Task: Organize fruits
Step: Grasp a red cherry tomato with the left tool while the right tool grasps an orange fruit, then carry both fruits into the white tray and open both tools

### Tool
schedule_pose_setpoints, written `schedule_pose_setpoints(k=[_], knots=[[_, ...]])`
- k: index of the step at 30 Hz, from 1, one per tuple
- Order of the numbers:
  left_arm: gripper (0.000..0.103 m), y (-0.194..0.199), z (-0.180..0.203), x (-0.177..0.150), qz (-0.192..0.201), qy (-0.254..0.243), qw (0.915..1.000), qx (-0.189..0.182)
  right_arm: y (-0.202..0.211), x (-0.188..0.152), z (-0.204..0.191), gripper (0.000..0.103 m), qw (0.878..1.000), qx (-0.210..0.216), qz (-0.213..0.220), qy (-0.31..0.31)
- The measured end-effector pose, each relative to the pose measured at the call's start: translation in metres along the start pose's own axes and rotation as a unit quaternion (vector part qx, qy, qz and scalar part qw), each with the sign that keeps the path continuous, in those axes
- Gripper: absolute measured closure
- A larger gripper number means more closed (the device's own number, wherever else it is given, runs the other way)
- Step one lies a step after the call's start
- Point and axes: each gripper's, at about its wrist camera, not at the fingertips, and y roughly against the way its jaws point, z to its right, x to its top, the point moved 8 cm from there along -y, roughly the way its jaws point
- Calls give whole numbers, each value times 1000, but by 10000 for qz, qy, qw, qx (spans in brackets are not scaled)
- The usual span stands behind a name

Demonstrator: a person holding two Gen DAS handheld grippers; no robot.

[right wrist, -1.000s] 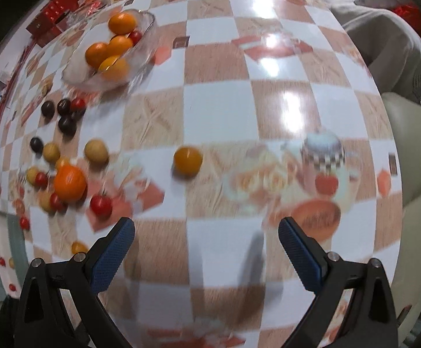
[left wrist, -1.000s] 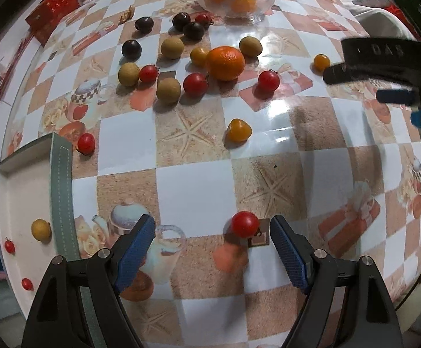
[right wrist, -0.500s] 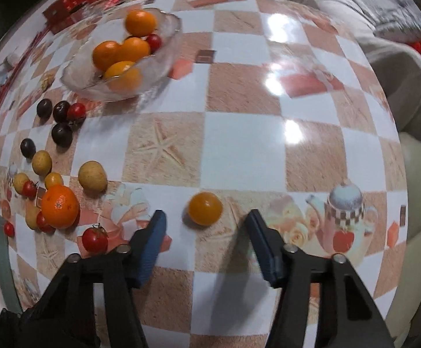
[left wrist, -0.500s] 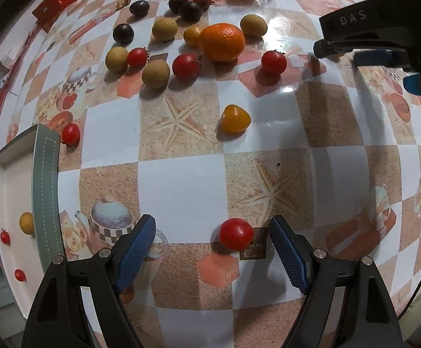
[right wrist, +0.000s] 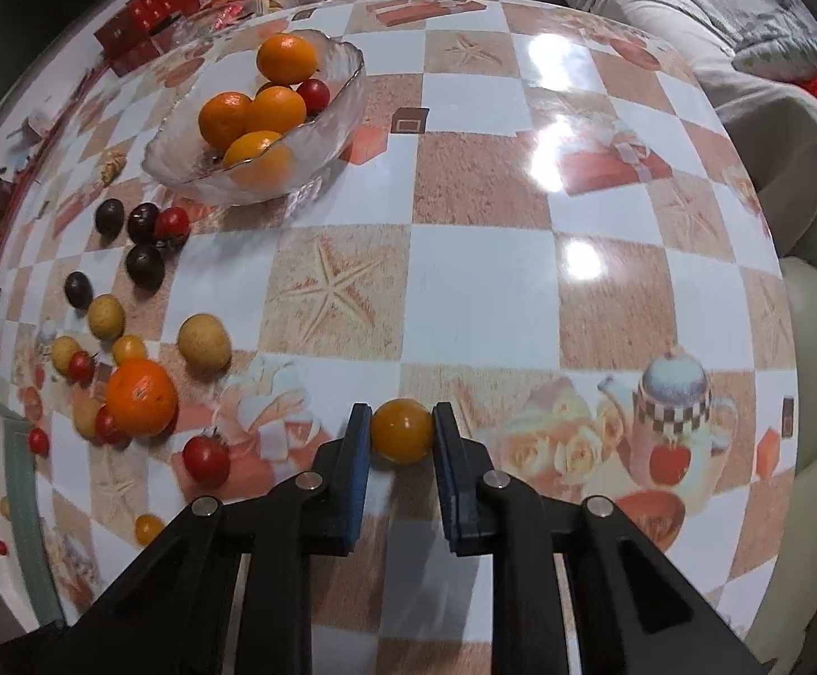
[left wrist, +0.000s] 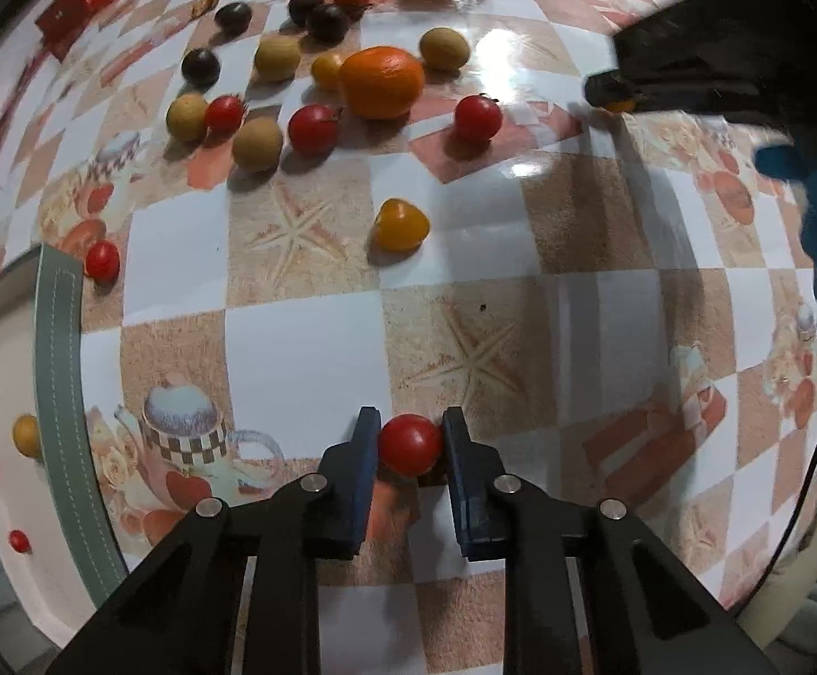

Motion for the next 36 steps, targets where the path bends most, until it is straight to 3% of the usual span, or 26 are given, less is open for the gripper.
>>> schedule_pose_setpoints(k=[4,16,27,36], knots=[[79,6,-8,-1,-27,82,9996,-280,11,-16,4,80,9998,152,-20,-127],[79,29,-33,3,45,-9,9988,-494,42,-89,-6,80,9974,452,-323,-461],[79,68,-67,-17,296,-78,9985,-464,74,-115,-38,80,9967,580,-383,-408],[79,99,-112,-33,573,135,9976,-378,99,-120,-94,80,9972,662,-338,59]])
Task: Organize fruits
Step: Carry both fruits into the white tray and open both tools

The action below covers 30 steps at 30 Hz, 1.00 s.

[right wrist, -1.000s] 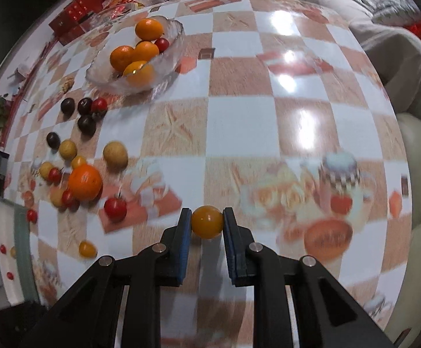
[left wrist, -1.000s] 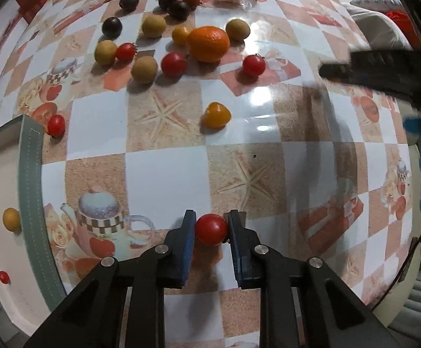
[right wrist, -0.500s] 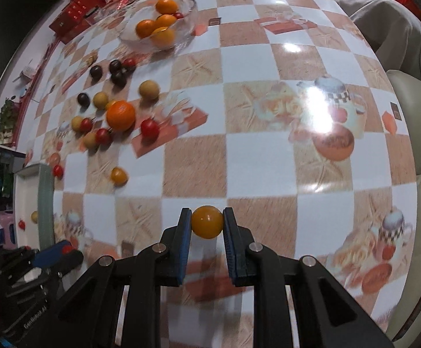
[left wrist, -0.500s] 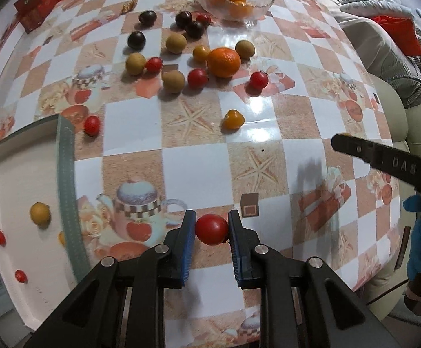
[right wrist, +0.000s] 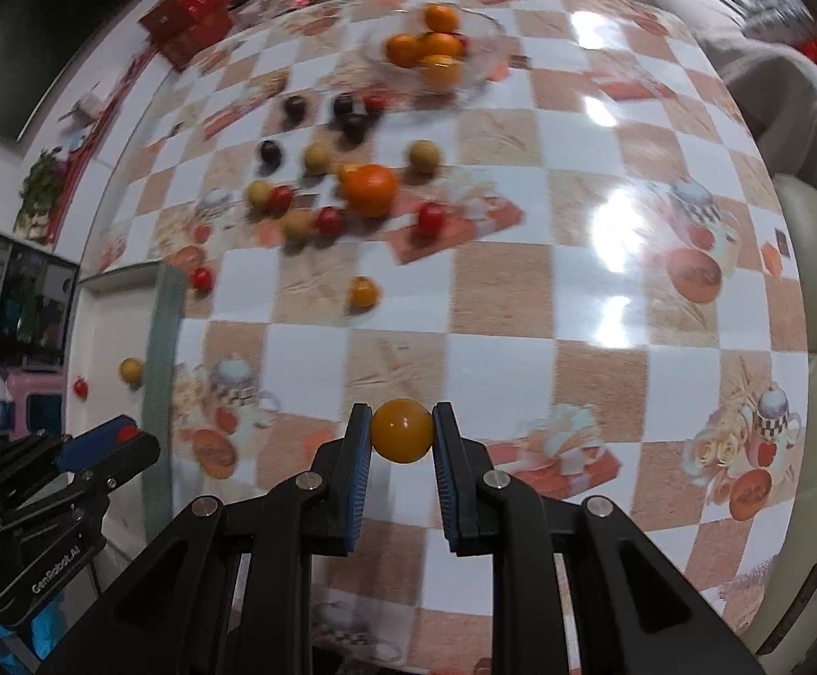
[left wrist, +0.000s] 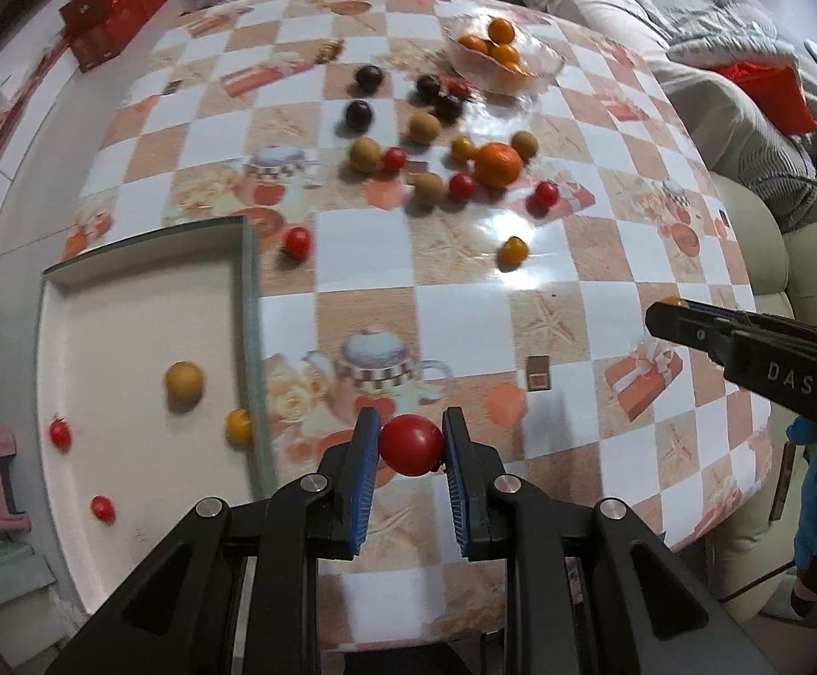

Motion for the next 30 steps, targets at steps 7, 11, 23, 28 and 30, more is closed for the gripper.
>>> schedule_pose_setpoints(k=[7,11,23,28,30], knots=[[79,19,-40,-13,148,305,9994,76,6,0,-56,80,9989,127,34,457],[79,29,-66,-21,232,494,9984,146,7,2,-87,80,9972,199,46,723],[79,50,-135,-39,447,1017,9932,343,5,11,-176,80,9888,382,67,1444],[79,52,-160,-44,496,1203,9906,416,-4,15,-210,80,9853,464,-8,1643],[79,52,-168,-43,503,1254,9898,440,-10,16,-221,80,9839,469,-40,1726]])
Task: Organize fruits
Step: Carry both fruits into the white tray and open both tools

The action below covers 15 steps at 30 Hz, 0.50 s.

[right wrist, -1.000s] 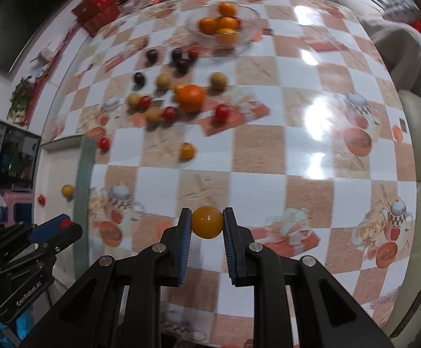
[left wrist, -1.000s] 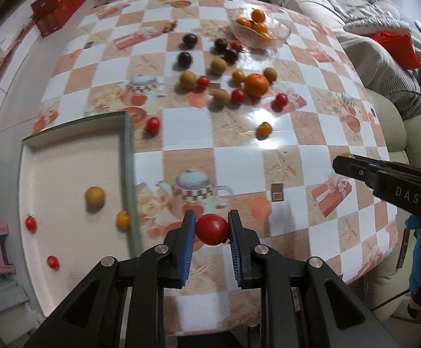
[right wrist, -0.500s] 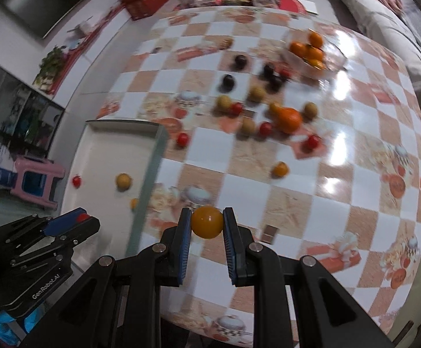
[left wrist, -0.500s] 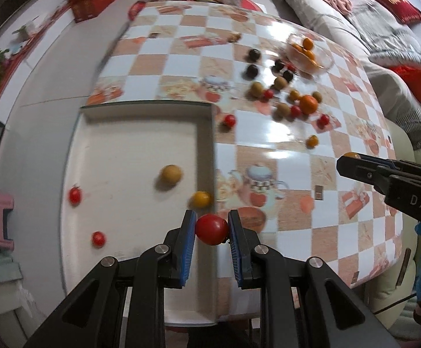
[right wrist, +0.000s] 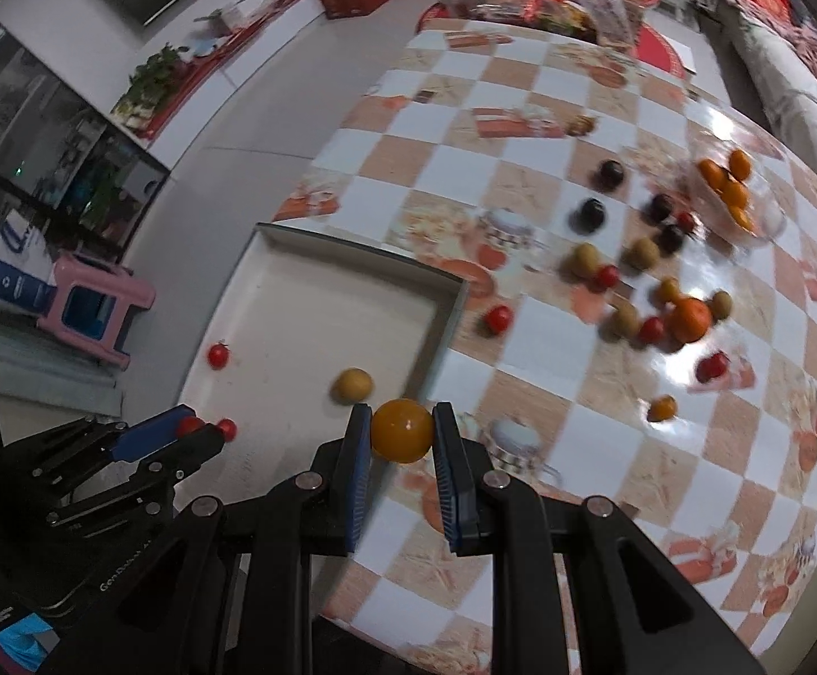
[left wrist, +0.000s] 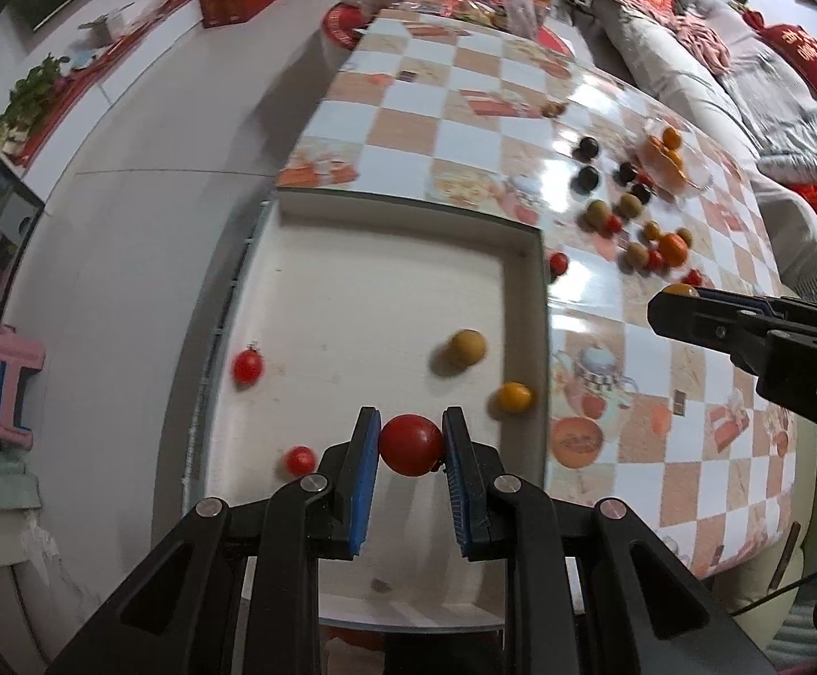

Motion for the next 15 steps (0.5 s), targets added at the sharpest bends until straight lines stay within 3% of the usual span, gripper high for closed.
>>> schedule_pose_setpoints(k=[9,15], knots=[[79,-27,-35,21,-38,214,9997,147,-39,23,-27,80,9994,-8,-267,214],[79,-59,-41,38,-91,59,9993,354,-80,33,-26,80,9986,-79,-509,135]])
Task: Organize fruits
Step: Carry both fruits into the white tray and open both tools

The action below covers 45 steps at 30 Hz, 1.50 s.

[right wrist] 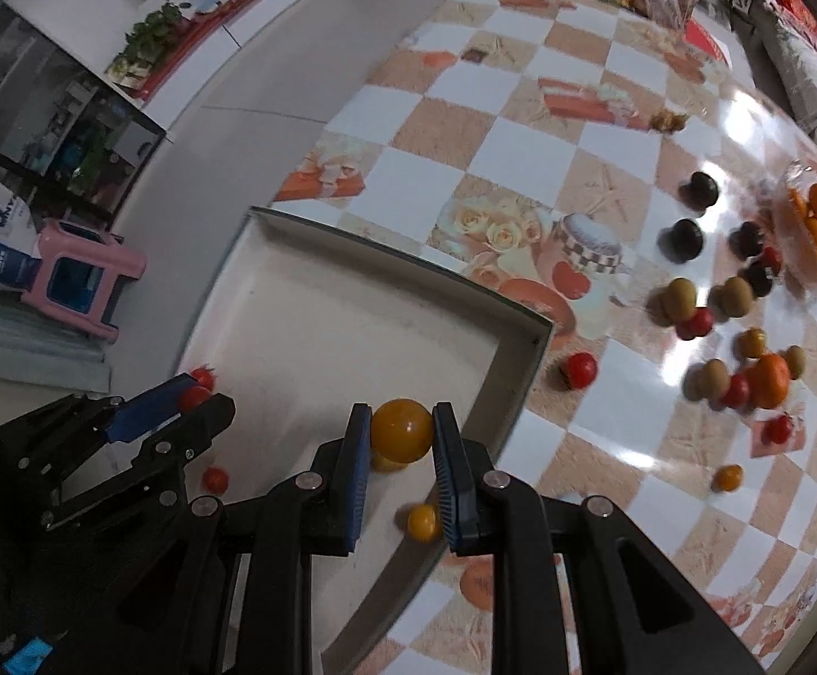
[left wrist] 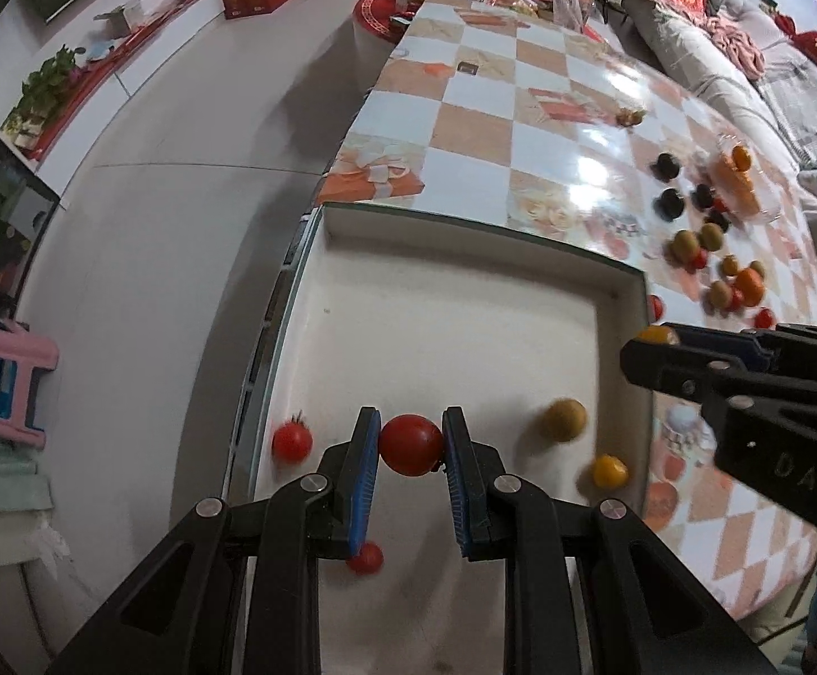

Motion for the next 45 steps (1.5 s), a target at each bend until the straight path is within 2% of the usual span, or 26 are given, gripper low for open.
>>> schedule_pose_setpoints(k=[8,17,20,21,22,23,24,25,27,31,34,40,45], knots=[[79,-33,-3,7,-198,-53,9997,147,-40,15,9,80,9997,-85,-160,-175],[79,-53,-2,2,-426,-223,9984,302,-66,12,18,78,9982,-156,-455,-351],[78,-55,-1,1,-472,-271,9980,332,-68,13,17,72,9983,-134,-476,-318],[78,-56,0,1,-475,-287,9979,347,-71,15,16,65,9983,-85,-488,-312],[74,-56,1,1,-488,-312,9976,380,-71,16,14,54,9983,-39,-498,-305],[48,-57,1,2,-497,-326,9974,412,-73,16,13,48,9982,-37,-520,-298],[32,-57,0,2,-480,-320,9973,447,-73,16,12,43,9981,-48,-537,-304],[19,-51,-2,4,-305,-291,9976,550,-74,16,12,43,9980,-15,-539,-324],[19,-43,1,6,-133,-342,9977,566,-72,17,12,41,9979,38,-527,-376],[19,-39,6,4,-214,-449,9970,598,-62,20,13,24,9971,299,-474,-517],[19,-33,8,2,-265,-404,9973,553,-51,23,11,19,9966,438,-400,-578],[19,-21,14,-11,-396,-545,9957,637,-21,15,22,17,9963,455,-247,-688],[19,-12,23,-24,-509,-577,9954,577,-6,-9,48,17,9952,258,-256,-908]])
